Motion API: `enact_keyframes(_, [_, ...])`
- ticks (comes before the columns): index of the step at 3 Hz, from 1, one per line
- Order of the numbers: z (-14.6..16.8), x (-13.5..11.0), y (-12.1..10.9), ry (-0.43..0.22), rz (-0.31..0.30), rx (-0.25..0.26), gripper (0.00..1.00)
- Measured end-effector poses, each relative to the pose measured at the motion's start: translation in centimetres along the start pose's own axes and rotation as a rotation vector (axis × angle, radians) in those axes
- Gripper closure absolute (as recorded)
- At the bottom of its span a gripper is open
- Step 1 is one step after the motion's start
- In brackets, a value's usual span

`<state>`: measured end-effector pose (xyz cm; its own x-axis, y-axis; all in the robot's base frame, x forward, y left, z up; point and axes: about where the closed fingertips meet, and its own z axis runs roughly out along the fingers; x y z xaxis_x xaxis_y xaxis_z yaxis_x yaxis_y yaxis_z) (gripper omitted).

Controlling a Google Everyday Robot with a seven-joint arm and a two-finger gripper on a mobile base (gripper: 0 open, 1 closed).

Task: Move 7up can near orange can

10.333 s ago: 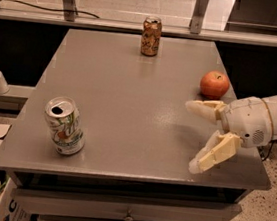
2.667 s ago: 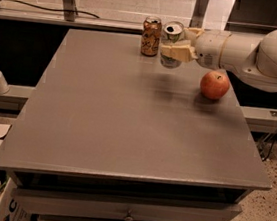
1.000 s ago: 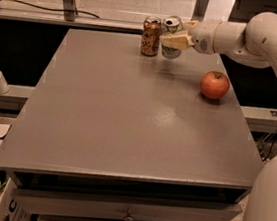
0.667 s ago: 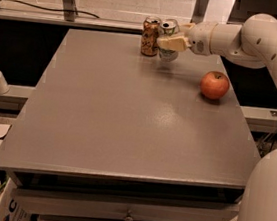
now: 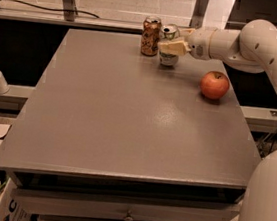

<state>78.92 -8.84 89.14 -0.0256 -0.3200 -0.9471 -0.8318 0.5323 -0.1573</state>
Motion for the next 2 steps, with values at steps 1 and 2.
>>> enact_keyframes(1, [-0.10, 0.41, -0.08, -0.004, 0.001, 0.001, 0.37])
enact_keyframes(2, [0.22, 0.43, 0.09, -0.004, -0.006, -0.007, 0.13])
